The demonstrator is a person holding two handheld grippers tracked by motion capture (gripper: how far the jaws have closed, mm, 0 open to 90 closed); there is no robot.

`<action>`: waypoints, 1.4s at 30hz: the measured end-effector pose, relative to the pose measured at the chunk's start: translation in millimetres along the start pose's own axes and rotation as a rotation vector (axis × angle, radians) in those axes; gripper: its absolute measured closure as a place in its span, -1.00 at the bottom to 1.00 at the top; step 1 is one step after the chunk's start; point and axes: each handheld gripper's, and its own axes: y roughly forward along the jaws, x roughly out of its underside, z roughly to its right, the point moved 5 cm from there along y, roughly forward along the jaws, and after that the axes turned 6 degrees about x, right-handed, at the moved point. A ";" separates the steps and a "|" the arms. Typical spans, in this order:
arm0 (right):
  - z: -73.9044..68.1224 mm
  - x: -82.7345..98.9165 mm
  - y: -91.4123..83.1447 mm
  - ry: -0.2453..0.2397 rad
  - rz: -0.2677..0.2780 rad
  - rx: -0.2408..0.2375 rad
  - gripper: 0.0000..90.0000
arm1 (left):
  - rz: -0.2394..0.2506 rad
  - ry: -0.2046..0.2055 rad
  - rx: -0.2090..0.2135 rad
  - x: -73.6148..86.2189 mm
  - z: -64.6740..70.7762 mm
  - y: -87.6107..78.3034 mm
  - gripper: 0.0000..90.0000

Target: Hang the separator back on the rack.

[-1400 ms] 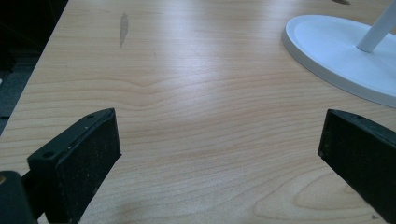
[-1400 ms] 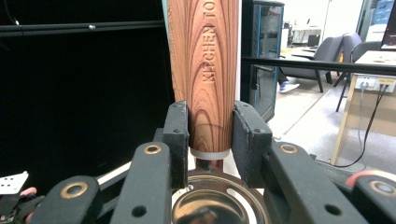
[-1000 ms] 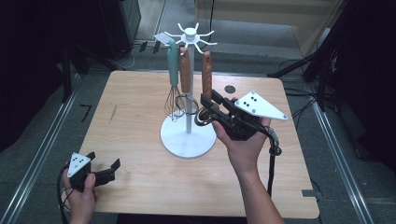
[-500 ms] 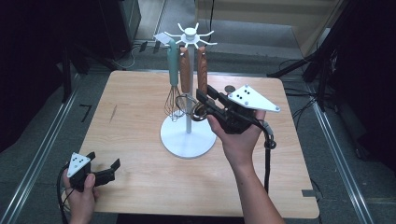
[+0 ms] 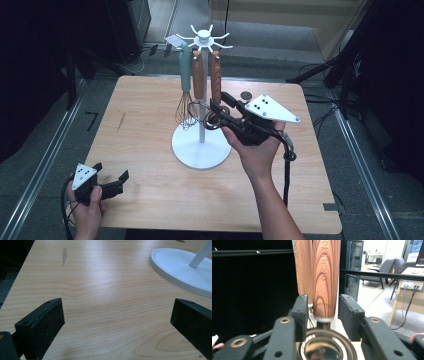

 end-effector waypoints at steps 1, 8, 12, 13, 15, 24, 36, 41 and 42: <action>0.9 1.4 -1.2 -0.002 -0.002 -0.002 0.26 | 0.000 0.002 0.001 0.0 0.2 -0.1 -1.00; 11.7 22.8 -11.7 -0.013 -0.038 0.029 -0.10 | 0.002 0.004 0.008 0.0 0.9 0.0 -1.00; 19.5 37.4 -17.0 -0.013 -0.062 0.049 -0.30 | -0.001 0.008 0.008 0.1 1.2 -0.3 -1.00; 21.8 42.9 -19.0 -0.010 -0.074 0.048 -0.32 | 0.001 0.007 0.009 0.1 1.3 -0.2 -1.00; 24.3 50.6 -21.6 -0.007 -0.086 0.037 -0.40 | 0.001 0.007 0.008 0.0 1.3 -0.4 -1.00; 40.0 93.7 -33.9 0.025 -0.138 0.048 -0.59 | 0.005 0.012 0.016 0.0 1.5 -0.8 -1.00; 49.0 154.1 -46.7 0.048 -0.235 0.091 -0.59 | 0.004 0.013 0.021 0.1 1.7 -1.0 -1.00; 53.0 173.1 -56.0 0.055 -0.257 0.100 -0.58 | 0.005 0.013 0.023 0.1 1.8 -0.9 -1.00; 53.9 175.9 -57.9 0.066 -0.263 0.103 -0.58 | 0.004 0.015 0.023 0.1 1.8 -0.7 -1.00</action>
